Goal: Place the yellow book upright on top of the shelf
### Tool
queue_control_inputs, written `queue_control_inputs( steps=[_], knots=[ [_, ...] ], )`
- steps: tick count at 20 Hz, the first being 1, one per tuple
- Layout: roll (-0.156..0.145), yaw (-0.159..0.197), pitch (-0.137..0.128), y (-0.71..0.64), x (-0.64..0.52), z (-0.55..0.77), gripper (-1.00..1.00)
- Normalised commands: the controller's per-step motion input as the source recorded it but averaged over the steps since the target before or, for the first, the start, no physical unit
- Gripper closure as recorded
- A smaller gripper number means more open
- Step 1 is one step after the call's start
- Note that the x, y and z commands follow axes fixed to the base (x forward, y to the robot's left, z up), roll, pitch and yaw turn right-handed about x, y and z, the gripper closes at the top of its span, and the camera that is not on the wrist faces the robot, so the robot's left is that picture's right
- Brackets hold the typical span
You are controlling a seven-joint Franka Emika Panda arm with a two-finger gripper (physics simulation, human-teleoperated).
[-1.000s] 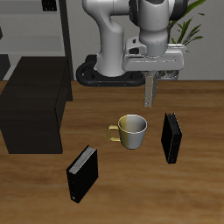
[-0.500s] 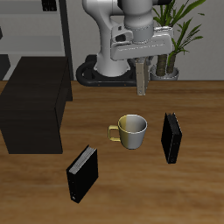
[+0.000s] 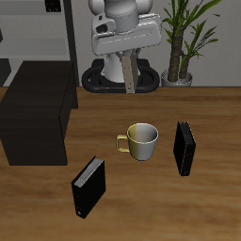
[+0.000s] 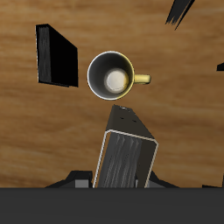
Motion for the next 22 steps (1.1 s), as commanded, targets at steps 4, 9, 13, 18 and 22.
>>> queue_control_inputs(
  steps=[4, 9, 13, 18, 22],
  knots=[
    [-0.051, 0.011, -0.046, -0.7, 0.08, 0.35, 1.0],
    [-0.069, -0.022, -0.023, -0.7, 0.04, 0.32, 1.0],
    [-0.064, -0.029, -0.04, -0.59, -0.03, 0.26, 1.0],
    [-0.049, -0.02, -0.029, -0.5, -0.06, 0.18, 1.0],
    [-0.001, 0.013, -0.025, -0.31, -0.03, 0.09, 1.0]
  ],
)
